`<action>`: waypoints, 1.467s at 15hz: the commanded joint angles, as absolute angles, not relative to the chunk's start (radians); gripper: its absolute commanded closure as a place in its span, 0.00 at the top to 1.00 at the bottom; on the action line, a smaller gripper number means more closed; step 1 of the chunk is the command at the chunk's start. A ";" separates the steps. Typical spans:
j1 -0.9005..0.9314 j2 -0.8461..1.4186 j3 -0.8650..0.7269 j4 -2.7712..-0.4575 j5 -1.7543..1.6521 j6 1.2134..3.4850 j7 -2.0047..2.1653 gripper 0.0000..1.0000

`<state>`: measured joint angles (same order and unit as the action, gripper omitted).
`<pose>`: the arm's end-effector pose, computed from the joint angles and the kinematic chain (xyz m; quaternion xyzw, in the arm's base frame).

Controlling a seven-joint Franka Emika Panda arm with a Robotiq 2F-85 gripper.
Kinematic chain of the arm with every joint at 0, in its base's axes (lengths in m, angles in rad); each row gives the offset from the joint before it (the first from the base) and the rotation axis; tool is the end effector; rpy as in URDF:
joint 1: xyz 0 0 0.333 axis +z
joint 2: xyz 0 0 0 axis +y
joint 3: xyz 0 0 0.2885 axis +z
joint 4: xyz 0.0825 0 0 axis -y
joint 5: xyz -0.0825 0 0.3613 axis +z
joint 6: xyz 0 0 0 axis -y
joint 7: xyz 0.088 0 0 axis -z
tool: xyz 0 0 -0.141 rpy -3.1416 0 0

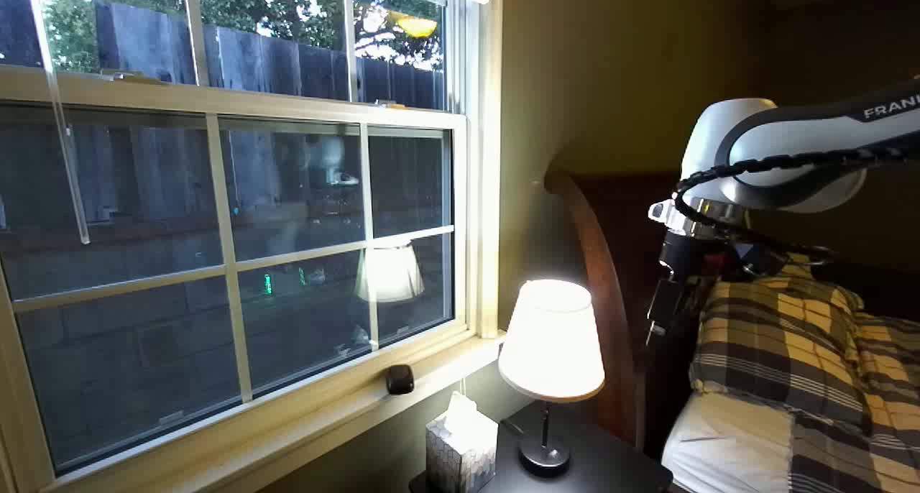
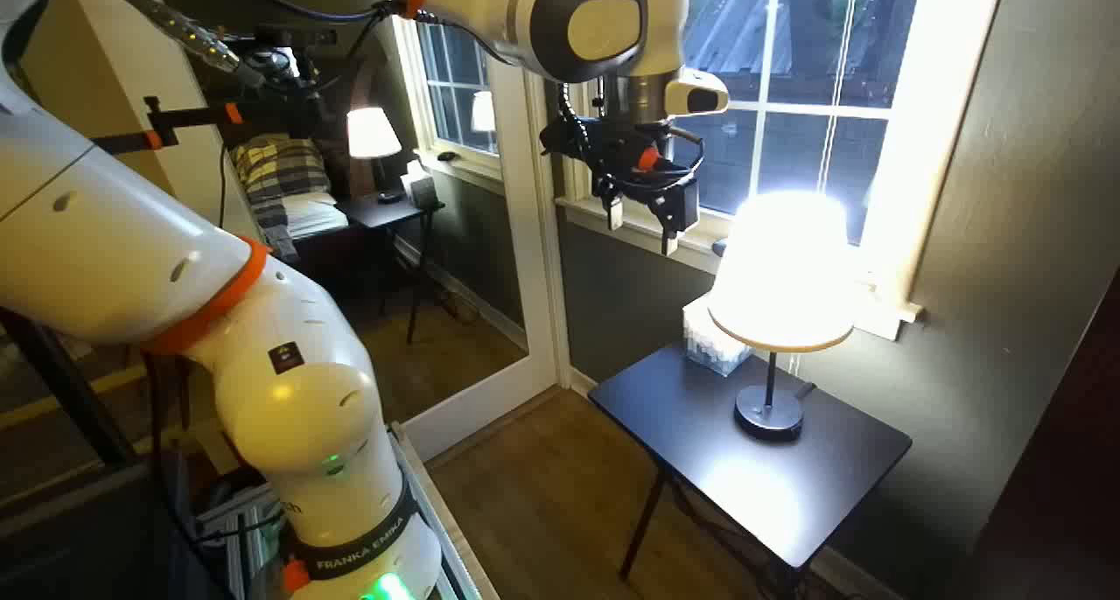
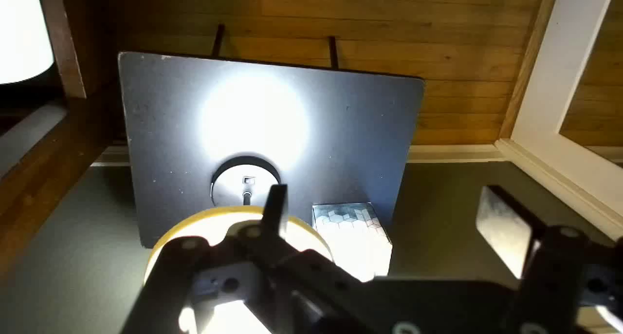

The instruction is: Push the black object on the windowsill backwards.

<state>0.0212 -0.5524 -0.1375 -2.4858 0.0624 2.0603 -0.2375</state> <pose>0.3895 -0.0401 0.4407 -0.9945 -0.0553 -0.0706 0.0533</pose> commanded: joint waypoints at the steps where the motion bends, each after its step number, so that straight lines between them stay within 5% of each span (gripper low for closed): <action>1: 0.012 -0.551 -0.129 -2.484 0.068 2.057 -0.241 1.00; 16: 0.012 -0.551 -0.129 -2.484 0.067 2.057 -0.241 1.00; 22: 0.084 -0.359 -0.115 -2.378 0.067 2.100 -0.403 1.00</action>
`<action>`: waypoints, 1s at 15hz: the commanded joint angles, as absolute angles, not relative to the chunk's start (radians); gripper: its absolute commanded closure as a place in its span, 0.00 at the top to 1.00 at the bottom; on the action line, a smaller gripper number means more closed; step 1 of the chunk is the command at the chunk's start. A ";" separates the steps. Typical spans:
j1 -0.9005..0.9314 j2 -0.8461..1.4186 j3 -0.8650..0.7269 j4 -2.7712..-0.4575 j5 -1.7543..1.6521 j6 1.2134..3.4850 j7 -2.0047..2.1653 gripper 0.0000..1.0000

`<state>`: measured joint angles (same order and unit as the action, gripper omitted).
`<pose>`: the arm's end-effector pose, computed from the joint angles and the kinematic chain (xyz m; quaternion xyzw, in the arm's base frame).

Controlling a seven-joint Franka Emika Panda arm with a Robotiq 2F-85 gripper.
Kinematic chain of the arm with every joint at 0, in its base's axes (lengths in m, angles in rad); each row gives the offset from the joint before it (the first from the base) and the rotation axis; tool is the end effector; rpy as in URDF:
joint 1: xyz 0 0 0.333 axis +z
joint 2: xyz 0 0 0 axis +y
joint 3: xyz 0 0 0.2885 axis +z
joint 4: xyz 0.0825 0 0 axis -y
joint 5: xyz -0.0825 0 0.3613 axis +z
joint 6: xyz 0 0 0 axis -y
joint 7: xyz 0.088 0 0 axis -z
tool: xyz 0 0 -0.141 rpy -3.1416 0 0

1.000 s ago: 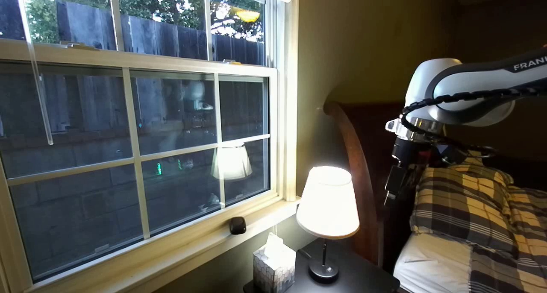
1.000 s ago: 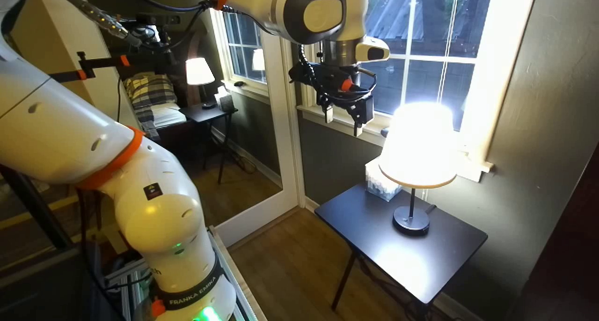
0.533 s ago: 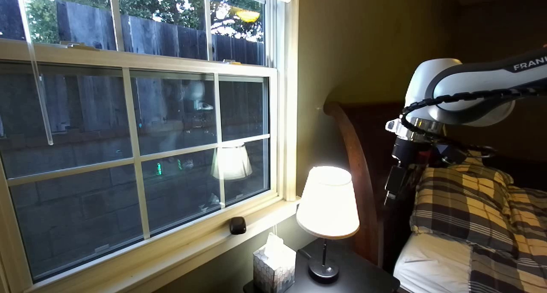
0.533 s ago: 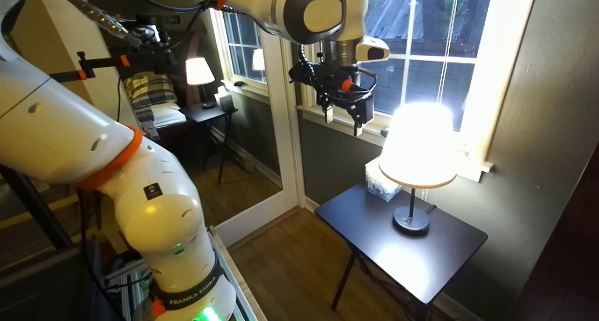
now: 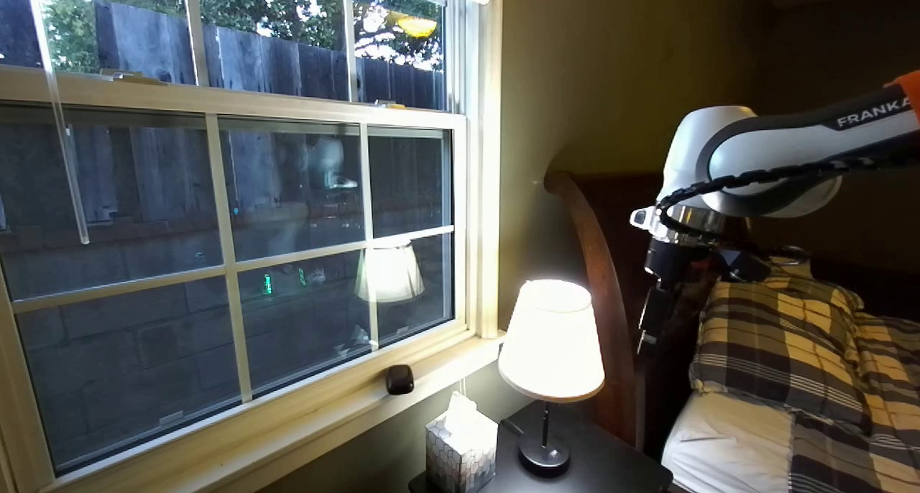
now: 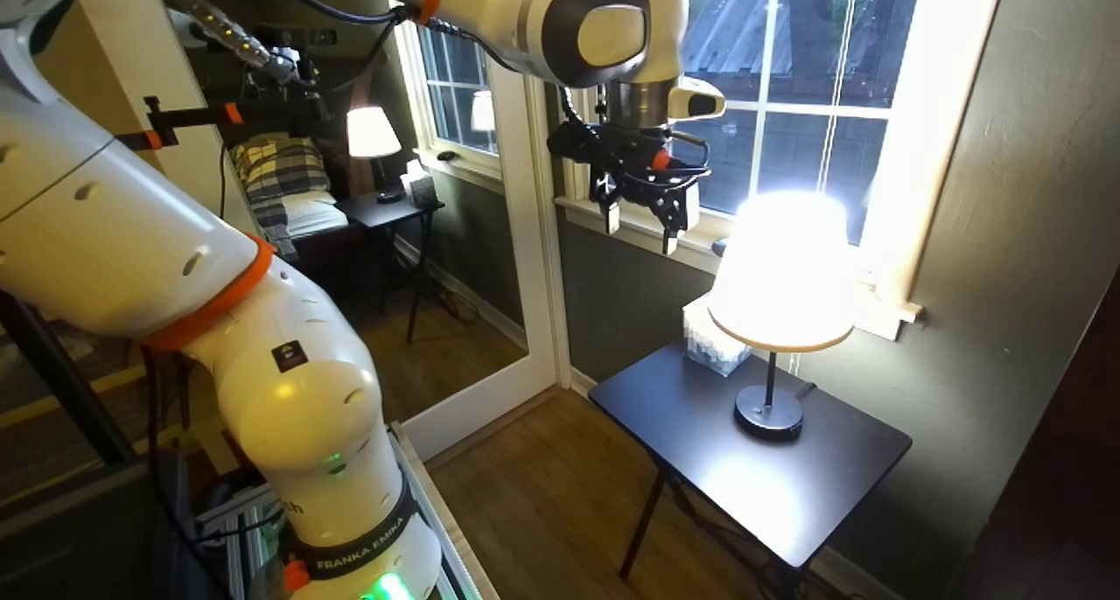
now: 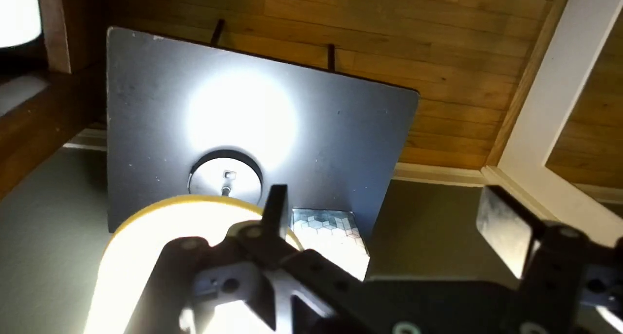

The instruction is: Push the black object on the windowsill backwards.

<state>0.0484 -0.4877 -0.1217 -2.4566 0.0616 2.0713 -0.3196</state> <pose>0.4043 -0.0245 0.4303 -0.9906 -0.1147 -0.0589 0.0458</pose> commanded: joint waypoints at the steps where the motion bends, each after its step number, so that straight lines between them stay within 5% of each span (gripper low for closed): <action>1: 0.092 -0.316 -0.109 -2.349 0.055 2.118 -0.438 1.00; 15: 0.087 0.236 0.047 -1.889 -0.088 2.172 -0.576 1.00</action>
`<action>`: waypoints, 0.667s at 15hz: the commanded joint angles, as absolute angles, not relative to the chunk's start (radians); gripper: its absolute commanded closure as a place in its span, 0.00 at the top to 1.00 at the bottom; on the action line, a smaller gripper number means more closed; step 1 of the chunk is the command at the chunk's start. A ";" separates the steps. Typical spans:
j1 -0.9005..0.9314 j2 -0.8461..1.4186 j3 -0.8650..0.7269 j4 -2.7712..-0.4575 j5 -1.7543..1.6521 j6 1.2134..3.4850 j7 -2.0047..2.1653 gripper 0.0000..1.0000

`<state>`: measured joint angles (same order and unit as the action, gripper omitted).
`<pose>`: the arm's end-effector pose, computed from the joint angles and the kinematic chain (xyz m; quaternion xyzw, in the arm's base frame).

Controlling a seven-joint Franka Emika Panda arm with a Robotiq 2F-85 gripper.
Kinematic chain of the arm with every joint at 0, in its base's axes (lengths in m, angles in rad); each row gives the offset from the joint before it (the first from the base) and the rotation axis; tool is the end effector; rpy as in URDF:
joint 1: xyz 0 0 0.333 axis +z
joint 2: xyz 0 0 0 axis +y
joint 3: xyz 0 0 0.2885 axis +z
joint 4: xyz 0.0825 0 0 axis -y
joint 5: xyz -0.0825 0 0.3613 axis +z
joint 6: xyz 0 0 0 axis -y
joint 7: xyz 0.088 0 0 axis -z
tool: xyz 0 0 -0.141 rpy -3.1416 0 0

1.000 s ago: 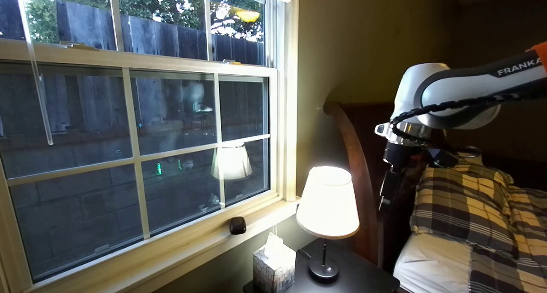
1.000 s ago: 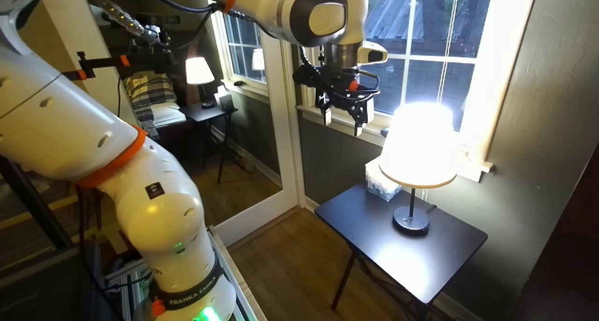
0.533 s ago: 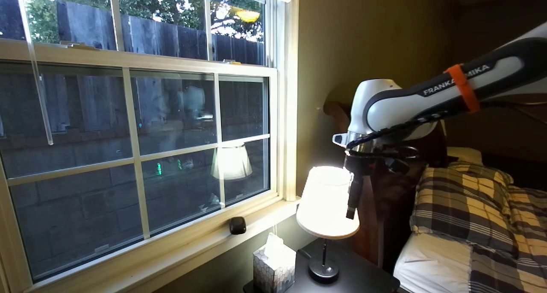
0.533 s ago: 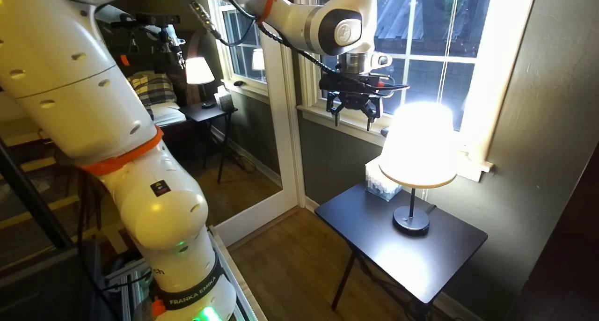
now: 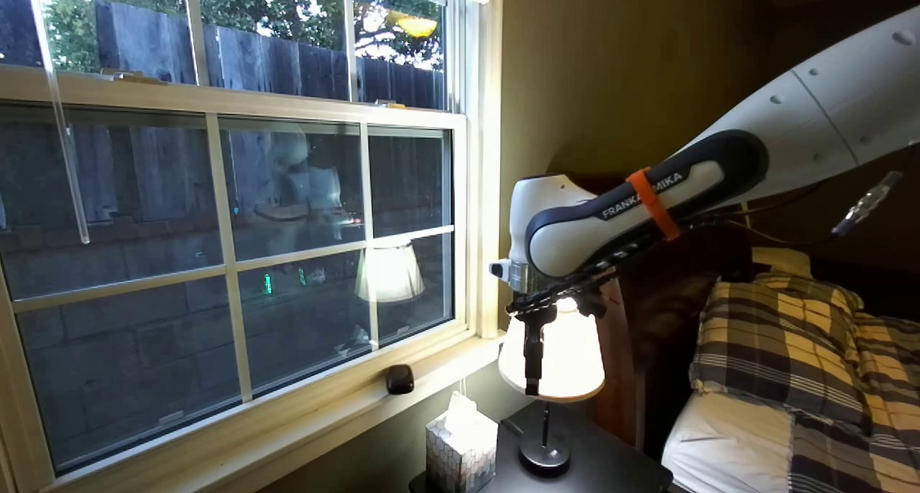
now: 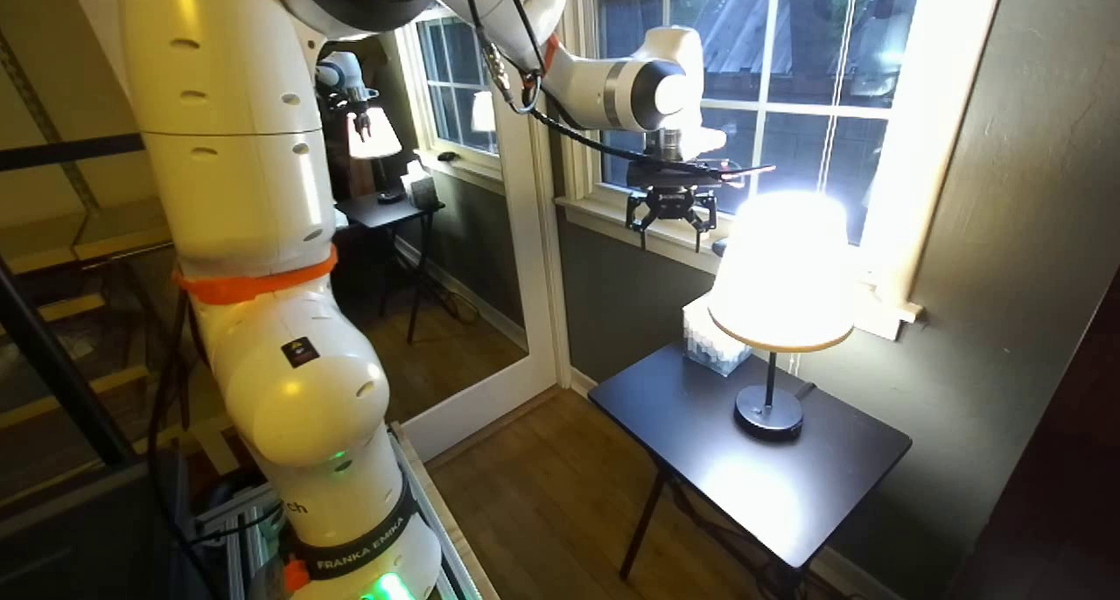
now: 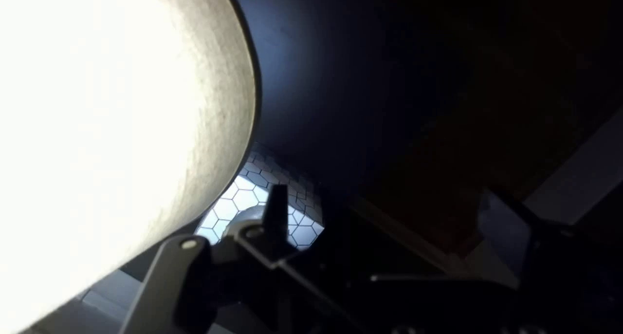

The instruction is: Push the black object on the windowsill backwards.

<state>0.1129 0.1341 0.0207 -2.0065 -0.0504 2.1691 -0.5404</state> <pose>0.5565 0.0713 0.3441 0.9388 0.3435 0.0100 0.0221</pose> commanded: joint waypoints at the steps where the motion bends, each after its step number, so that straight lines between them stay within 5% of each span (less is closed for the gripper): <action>1: 0.083 0.266 0.053 -1.852 -0.099 2.184 -0.588 1.00; 10: 0.068 0.499 0.114 -1.588 -0.092 2.231 -0.629 1.00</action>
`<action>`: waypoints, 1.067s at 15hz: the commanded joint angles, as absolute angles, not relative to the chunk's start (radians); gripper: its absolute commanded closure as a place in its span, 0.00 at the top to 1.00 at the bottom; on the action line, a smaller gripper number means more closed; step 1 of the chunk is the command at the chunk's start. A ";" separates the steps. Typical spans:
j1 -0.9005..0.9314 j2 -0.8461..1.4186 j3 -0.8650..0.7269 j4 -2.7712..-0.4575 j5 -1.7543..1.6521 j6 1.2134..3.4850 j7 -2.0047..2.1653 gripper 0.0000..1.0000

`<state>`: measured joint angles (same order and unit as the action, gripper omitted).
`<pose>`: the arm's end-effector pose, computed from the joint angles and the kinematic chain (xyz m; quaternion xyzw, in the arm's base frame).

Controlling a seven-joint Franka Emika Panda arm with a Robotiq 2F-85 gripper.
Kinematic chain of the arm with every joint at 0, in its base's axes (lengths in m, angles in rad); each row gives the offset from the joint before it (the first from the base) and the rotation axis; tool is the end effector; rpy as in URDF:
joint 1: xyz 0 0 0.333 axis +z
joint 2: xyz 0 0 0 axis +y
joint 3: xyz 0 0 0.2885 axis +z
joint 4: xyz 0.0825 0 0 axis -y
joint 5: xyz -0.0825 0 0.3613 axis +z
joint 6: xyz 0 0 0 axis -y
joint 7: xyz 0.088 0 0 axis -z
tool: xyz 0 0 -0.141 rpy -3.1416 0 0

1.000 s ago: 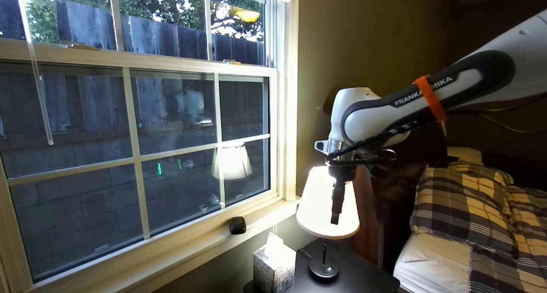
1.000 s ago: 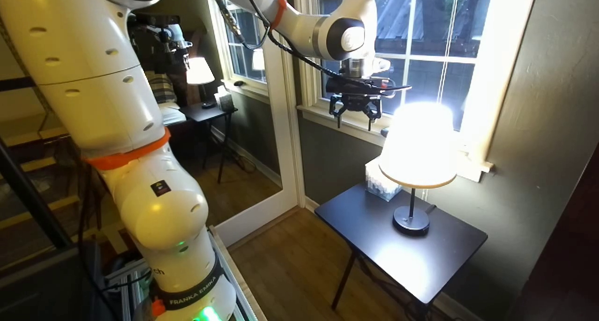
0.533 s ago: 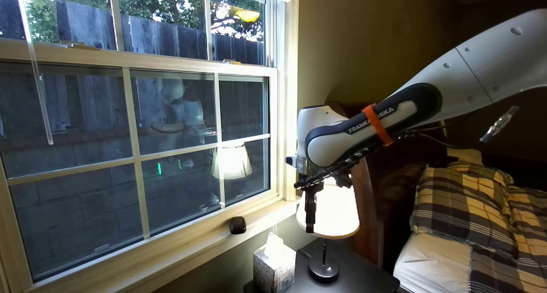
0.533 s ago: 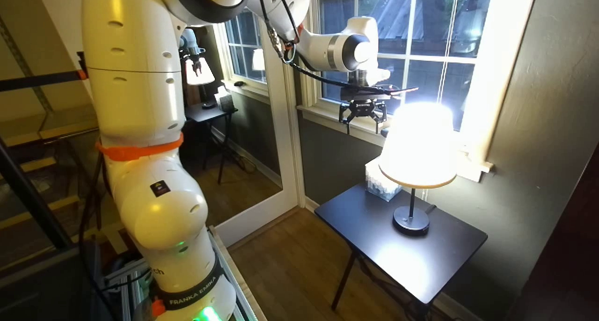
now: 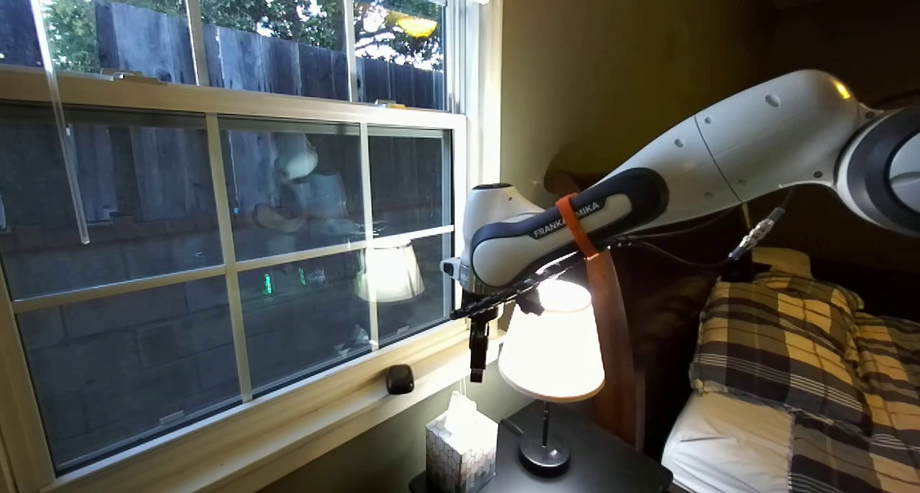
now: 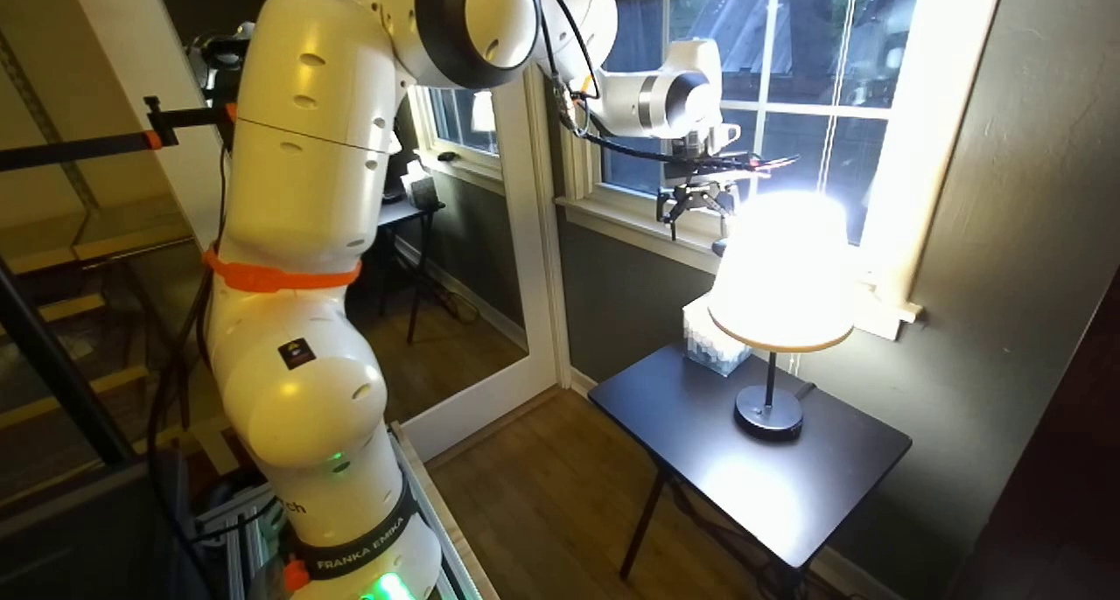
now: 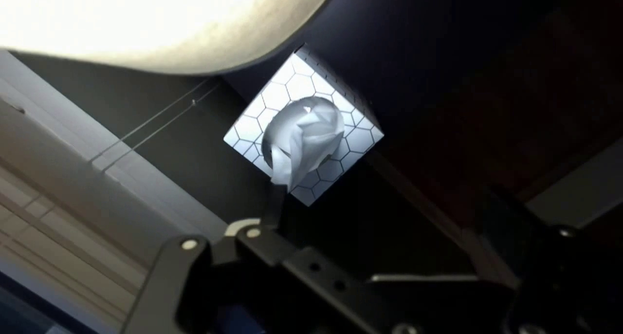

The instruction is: Push the black object on the windowsill backwards.

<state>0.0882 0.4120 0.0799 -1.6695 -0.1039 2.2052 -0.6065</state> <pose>0.6441 0.0985 0.3315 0.9145 0.3987 0.0551 0.0409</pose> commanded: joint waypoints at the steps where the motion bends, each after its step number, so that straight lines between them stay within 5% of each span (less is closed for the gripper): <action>1: 0.056 0.518 0.130 -1.575 -0.070 2.244 -0.653 1.00; 16: 0.033 0.563 0.143 -1.527 -0.073 2.274 -0.684 1.00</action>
